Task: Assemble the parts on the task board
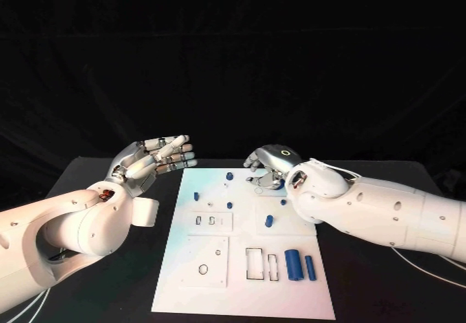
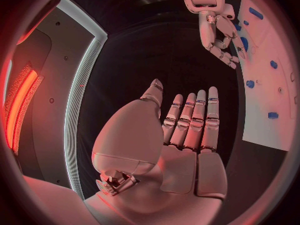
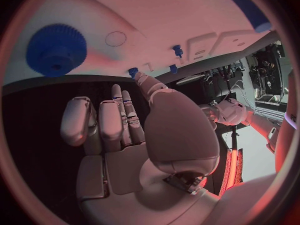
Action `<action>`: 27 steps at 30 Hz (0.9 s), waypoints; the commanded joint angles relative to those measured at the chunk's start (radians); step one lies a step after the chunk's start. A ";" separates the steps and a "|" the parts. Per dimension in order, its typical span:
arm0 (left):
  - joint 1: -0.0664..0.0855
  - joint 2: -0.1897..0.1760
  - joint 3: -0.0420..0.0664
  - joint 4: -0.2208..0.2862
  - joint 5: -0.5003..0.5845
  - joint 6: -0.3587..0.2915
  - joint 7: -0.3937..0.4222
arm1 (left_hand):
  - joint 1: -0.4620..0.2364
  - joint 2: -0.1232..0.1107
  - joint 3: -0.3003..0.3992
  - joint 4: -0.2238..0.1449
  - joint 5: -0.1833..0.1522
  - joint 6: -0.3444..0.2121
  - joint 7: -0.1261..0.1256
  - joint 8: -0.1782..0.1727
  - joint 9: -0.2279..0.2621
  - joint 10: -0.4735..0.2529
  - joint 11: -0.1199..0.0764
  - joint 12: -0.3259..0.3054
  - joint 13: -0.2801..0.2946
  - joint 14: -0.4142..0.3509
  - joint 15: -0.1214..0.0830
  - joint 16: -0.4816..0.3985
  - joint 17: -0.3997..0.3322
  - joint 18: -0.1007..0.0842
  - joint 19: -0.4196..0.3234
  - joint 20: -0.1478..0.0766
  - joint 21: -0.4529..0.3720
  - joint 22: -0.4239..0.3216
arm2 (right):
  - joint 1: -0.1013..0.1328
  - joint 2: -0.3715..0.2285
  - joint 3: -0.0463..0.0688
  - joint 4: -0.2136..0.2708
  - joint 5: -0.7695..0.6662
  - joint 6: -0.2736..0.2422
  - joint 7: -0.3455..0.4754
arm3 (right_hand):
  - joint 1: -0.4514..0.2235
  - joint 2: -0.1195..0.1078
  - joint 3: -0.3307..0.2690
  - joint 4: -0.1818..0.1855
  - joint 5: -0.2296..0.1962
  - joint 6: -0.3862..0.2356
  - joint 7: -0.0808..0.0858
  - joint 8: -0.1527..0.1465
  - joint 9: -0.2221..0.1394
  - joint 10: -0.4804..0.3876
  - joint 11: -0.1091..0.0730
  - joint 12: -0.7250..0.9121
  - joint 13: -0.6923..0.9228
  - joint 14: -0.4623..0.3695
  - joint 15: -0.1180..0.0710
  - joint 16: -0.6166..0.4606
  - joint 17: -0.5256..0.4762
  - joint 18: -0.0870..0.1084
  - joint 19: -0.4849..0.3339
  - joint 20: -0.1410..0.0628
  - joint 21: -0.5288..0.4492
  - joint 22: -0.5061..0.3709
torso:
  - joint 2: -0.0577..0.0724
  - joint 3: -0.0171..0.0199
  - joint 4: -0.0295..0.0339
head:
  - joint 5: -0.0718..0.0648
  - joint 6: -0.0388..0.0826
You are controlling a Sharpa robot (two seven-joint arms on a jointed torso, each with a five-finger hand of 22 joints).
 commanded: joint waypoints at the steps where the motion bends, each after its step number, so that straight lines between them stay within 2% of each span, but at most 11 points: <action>1: 0.001 -0.001 0.001 -0.002 0.000 0.023 0.005 | 0.001 0.011 0.001 -0.007 -0.003 -0.003 0.058 -0.006 0.000 -0.003 0.003 -0.006 -0.001 0.002 0.005 -0.004 -0.001 0.006 -0.006 -0.001 -0.004 -0.002 | 0.013 -0.071 0.006 0.061 0.104 0.034 -0.017 | -0.021 0.000 -0.005 0.016 -0.002 0.015 0.001 0.003 0.002 0.116 -0.019 0.056 0.029 0.032 -0.019 0.034 0.042 -0.012 0.042 -0.011 0.054 0.076 | -0.004 -0.0012 -0.0080 | -0.006 0.005; 4: 0.001 -0.002 0.001 -0.003 0.000 0.025 0.004 | 0.001 0.011 0.001 -0.007 -0.003 -0.003 0.058 -0.006 0.000 -0.003 0.003 -0.006 -0.001 0.002 0.005 -0.004 -0.001 0.006 -0.006 -0.001 -0.004 -0.002 | 0.022 -0.129 0.008 0.095 0.171 0.079 -0.024 | -0.033 -0.018 -0.025 0.025 -0.009 0.025 -0.003 0.005 0.004 0.204 -0.033 0.110 0.065 0.041 -0.031 0.063 0.078 -0.024 0.072 -0.023 0.095 0.134 | -0.006 -0.0020 -0.0124 | -0.008 0.009; 6: 0.001 -0.002 0.001 -0.004 0.000 0.026 0.004 | 0.001 0.011 0.001 -0.007 -0.003 -0.003 0.058 -0.006 0.000 -0.003 0.003 -0.006 -0.001 0.002 0.005 -0.004 -0.001 0.006 -0.006 -0.001 -0.004 -0.002 | 0.025 -0.156 0.009 0.106 0.199 0.105 -0.029 | -0.037 -0.032 -0.064 0.033 -0.007 0.022 -0.010 0.005 0.004 0.232 -0.038 0.176 0.131 0.049 -0.043 0.095 0.115 -0.034 0.096 -0.036 0.130 0.182 | -0.007 -0.0013 -0.0146 | -0.010 0.010; 9: 0.001 -0.001 0.001 -0.006 0.001 0.028 0.004 | 0.001 0.011 0.001 -0.007 -0.003 -0.003 0.058 -0.006 0.000 -0.003 0.003 -0.006 -0.001 0.002 0.005 -0.004 -0.001 0.006 -0.006 -0.001 -0.004 -0.002 | 0.028 -0.179 0.010 0.110 0.222 0.138 -0.035 | -0.036 -0.033 -0.105 0.045 -0.012 0.006 -0.009 0.004 0.003 0.256 -0.044 0.294 0.245 0.057 -0.041 0.135 0.169 -0.045 0.120 -0.038 0.165 0.233 | -0.008 -0.0004 -0.0170 | -0.010 0.009; 11: 0.001 -0.001 0.001 -0.007 0.001 0.029 0.003 | 0.001 0.011 0.001 -0.007 -0.003 -0.003 0.058 -0.006 0.000 -0.003 0.003 -0.006 -0.001 0.002 0.005 -0.004 -0.001 0.006 -0.006 -0.001 -0.004 -0.002 | 0.029 -0.186 0.010 0.111 0.228 0.151 -0.038 | -0.016 -0.013 -0.146 0.063 -0.007 -0.008 -0.010 0.011 0.005 0.237 -0.042 0.553 0.521 0.059 -0.037 0.161 0.202 -0.049 0.128 -0.036 0.179 0.254 | -0.008 -0.0003 -0.0156 | -0.010 0.008; 12: 0.001 0.000 0.001 -0.008 0.001 0.030 0.003 | 0.001 0.011 0.001 -0.007 -0.003 -0.003 0.058 -0.006 0.000 -0.003 0.003 -0.006 -0.001 0.002 0.005 -0.004 -0.001 0.006 -0.006 -0.001 -0.004 -0.002 | 0.029 -0.189 0.010 0.112 0.229 0.157 -0.040 | -0.010 -0.011 -0.162 0.070 -0.008 -0.014 -0.007 0.014 0.006 0.234 -0.039 0.652 0.627 0.060 -0.036 0.172 0.217 -0.050 0.130 -0.034 0.184 0.261 | -0.006 -0.0004 -0.0134 | -0.012 0.007; 13: 0.001 0.000 0.001 -0.008 0.001 0.030 0.003 | 0.001 0.011 0.001 -0.007 -0.003 -0.003 0.058 -0.006 0.000 -0.003 0.003 -0.006 -0.001 0.002 0.005 -0.004 -0.001 0.006 -0.006 -0.001 -0.004 -0.002 | 0.029 -0.191 0.010 0.112 0.228 0.162 -0.041 | 0.002 -0.005 -0.184 0.085 -0.006 -0.019 -0.006 0.023 0.009 0.215 -0.035 0.769 0.755 0.061 -0.024 0.185 0.234 -0.051 0.134 -0.034 0.190 0.270 | -0.006 -0.0001 -0.0131 | -0.012 0.007; 16: 0.001 0.001 0.000 -0.010 0.001 0.031 0.002 | 0.001 0.011 0.001 -0.007 -0.003 -0.003 0.058 -0.006 0.000 -0.003 0.003 -0.006 -0.001 0.002 0.005 -0.004 -0.001 0.006 -0.006 -0.001 -0.004 -0.002 | 0.030 -0.189 0.011 0.104 0.225 0.179 -0.049 | 0.022 0.002 -0.210 0.110 -0.004 -0.040 0.006 0.032 0.012 0.246 -0.029 0.980 0.977 0.067 -0.025 0.217 0.280 -0.056 0.144 -0.021 0.204 0.293 | -0.006 0.0012 -0.0115 | -0.015 0.003; 19: 0.001 0.001 0.000 -0.010 0.001 0.032 0.002 | 0.001 0.011 0.001 -0.007 -0.003 -0.003 0.058 -0.006 0.000 -0.003 0.003 -0.006 -0.001 0.002 0.005 -0.004 -0.001 0.006 -0.006 -0.001 -0.004 -0.002 | 0.028 -0.180 0.011 0.092 0.218 0.191 -0.055 | 0.030 -0.003 -0.222 0.121 -0.005 -0.051 0.009 0.036 0.012 0.272 -0.023 1.061 1.062 0.072 -0.020 0.236 0.311 -0.058 0.149 -0.019 0.211 0.303 | -0.006 0.0012 -0.0116 | -0.015 0.002; 23: 0.001 0.002 0.000 -0.011 0.001 0.031 0.003 | 0.001 0.011 0.001 -0.007 -0.003 -0.003 0.058 -0.007 0.000 -0.003 0.003 -0.007 0.000 0.002 0.005 -0.005 -0.001 0.006 -0.005 -0.001 -0.004 -0.002 | 0.024 -0.161 0.011 0.071 0.213 0.202 -0.073 | 0.043 -0.001 -0.228 0.131 -0.002 -0.065 0.015 0.039 0.012 0.304 -0.018 1.145 1.148 0.078 -0.016 0.258 0.346 -0.060 0.154 -0.014 0.216 0.312 | -0.005 0.0033 -0.0113 | -0.012 -0.002; 27: 0.001 0.002 0.000 -0.011 0.001 0.031 0.003 | 0.001 0.011 0.001 -0.008 -0.003 -0.004 0.058 -0.007 0.000 -0.003 0.003 -0.007 0.000 0.003 0.005 -0.005 -0.001 0.006 -0.005 -0.001 -0.004 -0.002 | 0.021 -0.146 0.011 0.051 0.211 0.202 -0.084 | 0.049 0.003 -0.228 0.133 -0.001 -0.068 0.016 0.041 0.013 0.311 -0.016 1.165 1.169 0.079 -0.015 0.264 0.355 -0.061 0.156 -0.012 0.220 0.316 | -0.006 0.0009 -0.0101 | -0.012 -0.004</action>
